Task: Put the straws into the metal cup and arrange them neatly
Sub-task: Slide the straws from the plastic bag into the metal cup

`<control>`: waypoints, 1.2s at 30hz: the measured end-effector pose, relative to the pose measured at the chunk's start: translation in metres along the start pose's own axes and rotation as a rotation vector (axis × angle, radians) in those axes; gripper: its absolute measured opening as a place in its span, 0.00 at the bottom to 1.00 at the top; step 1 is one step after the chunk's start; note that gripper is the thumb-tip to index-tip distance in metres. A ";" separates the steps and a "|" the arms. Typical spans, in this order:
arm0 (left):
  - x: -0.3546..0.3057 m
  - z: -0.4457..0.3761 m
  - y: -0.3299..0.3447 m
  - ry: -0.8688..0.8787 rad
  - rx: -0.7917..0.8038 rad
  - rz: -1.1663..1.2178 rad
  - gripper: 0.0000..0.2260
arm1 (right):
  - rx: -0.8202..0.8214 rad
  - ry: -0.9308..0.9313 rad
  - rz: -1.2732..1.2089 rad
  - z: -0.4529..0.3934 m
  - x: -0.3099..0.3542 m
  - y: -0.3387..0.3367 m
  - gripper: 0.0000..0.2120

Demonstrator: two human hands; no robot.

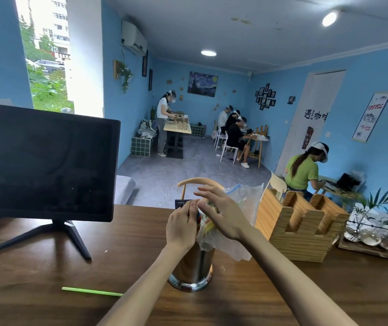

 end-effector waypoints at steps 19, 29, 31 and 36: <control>0.005 -0.001 -0.006 -0.035 0.088 0.003 0.17 | -0.107 0.198 0.240 -0.004 -0.007 0.008 0.35; 0.007 0.000 -0.011 -0.075 0.056 0.184 0.19 | -0.217 0.088 -0.041 -0.003 -0.012 -0.005 0.21; 0.006 0.001 -0.011 -0.080 0.058 0.215 0.19 | -0.251 0.142 -0.040 -0.001 -0.017 -0.005 0.20; 0.003 -0.006 -0.011 -0.120 0.086 0.300 0.21 | 0.021 0.303 -0.127 0.000 -0.022 0.018 0.25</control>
Point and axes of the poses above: each hand's wrist, its own z-axis away from the middle knuckle, its own y-axis out of the palm, x = y × z, the point moved 1 cm from there along -z, towards the middle knuckle, and after that the axes turned 15 degrees about y, right-handed, at the moved point
